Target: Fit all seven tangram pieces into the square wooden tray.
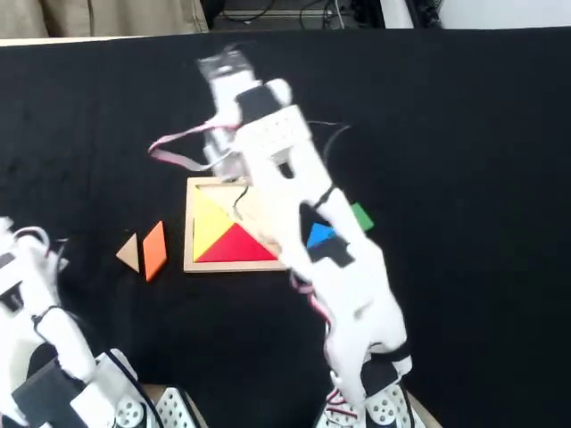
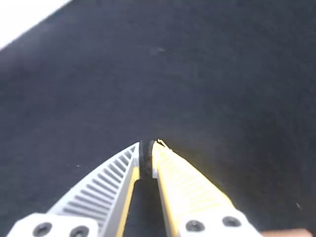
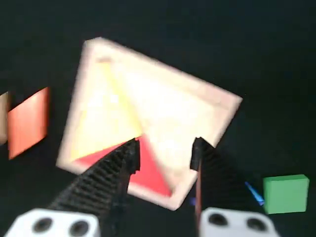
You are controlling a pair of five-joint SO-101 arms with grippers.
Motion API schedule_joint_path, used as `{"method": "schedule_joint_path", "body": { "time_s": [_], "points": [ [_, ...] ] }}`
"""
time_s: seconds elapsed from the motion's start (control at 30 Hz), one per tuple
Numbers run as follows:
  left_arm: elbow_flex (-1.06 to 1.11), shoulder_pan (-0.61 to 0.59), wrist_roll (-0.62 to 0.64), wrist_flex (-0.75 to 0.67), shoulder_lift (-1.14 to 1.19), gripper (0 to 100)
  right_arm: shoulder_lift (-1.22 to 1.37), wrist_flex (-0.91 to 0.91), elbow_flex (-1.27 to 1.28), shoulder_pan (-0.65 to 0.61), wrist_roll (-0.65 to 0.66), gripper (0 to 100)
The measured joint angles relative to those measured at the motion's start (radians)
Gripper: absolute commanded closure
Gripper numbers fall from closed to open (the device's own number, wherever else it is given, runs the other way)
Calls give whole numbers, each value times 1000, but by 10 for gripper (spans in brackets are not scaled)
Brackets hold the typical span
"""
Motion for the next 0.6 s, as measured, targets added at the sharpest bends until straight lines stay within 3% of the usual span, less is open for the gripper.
{"method": "schedule_joint_path", "body": {
  "time_s": [0.17,0.23,0.47,0.53,0.6],
  "points": [
    [-40,-101,-17,91,0,934,-72,-12,129,-25,3,934],
    [-75,-101,-94,155,0,934,-75,-20,149,-25,3,986],
    [-296,-104,-476,477,0,934,-84,-12,158,-26,9,988],
    [-373,-57,-585,592,0,934,-117,-5,158,-8,11,988],
    [-422,31,-615,684,0,934,-176,-3,160,54,11,988]
  ]
}}
